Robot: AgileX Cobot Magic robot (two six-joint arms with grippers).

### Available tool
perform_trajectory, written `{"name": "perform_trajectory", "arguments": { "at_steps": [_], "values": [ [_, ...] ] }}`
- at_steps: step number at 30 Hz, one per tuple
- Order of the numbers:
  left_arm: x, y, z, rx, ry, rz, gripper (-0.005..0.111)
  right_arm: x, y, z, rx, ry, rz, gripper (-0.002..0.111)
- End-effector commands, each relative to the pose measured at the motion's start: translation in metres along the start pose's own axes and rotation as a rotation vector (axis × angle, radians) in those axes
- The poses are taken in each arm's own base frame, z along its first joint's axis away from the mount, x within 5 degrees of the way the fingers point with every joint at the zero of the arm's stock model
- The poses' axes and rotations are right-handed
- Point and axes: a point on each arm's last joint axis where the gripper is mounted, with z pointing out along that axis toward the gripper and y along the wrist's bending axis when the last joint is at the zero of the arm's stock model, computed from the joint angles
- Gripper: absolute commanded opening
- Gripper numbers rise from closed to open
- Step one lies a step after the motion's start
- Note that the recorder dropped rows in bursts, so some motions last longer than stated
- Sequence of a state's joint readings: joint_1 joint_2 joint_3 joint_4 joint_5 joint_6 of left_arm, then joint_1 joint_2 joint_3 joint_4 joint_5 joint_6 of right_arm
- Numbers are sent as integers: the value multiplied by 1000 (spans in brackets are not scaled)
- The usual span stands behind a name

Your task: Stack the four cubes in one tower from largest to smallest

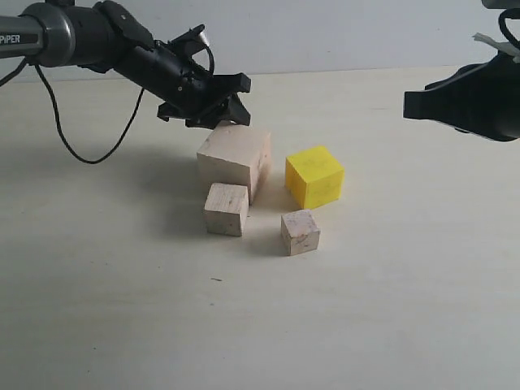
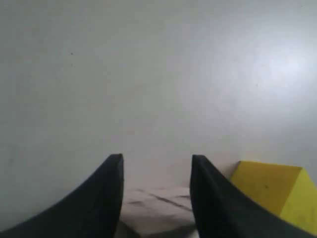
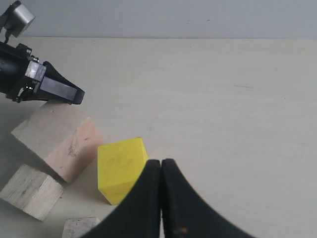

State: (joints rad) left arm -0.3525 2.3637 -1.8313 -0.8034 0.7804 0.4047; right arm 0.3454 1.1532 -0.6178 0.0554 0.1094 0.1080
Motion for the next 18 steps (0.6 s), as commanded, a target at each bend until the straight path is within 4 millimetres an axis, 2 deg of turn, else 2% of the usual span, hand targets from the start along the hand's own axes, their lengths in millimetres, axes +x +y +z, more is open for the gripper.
{"name": "perform_trajectory", "arguments": {
  "at_steps": [1, 18],
  "values": [
    [2, -11, -14, 15, 53, -11, 43, -4, 1, 0, -5, -22, -1, 0],
    [28, -15, -21, 34, 264, -111, 43, -6, 2, -1, -6, -24, -1, 0]
  ]
}}
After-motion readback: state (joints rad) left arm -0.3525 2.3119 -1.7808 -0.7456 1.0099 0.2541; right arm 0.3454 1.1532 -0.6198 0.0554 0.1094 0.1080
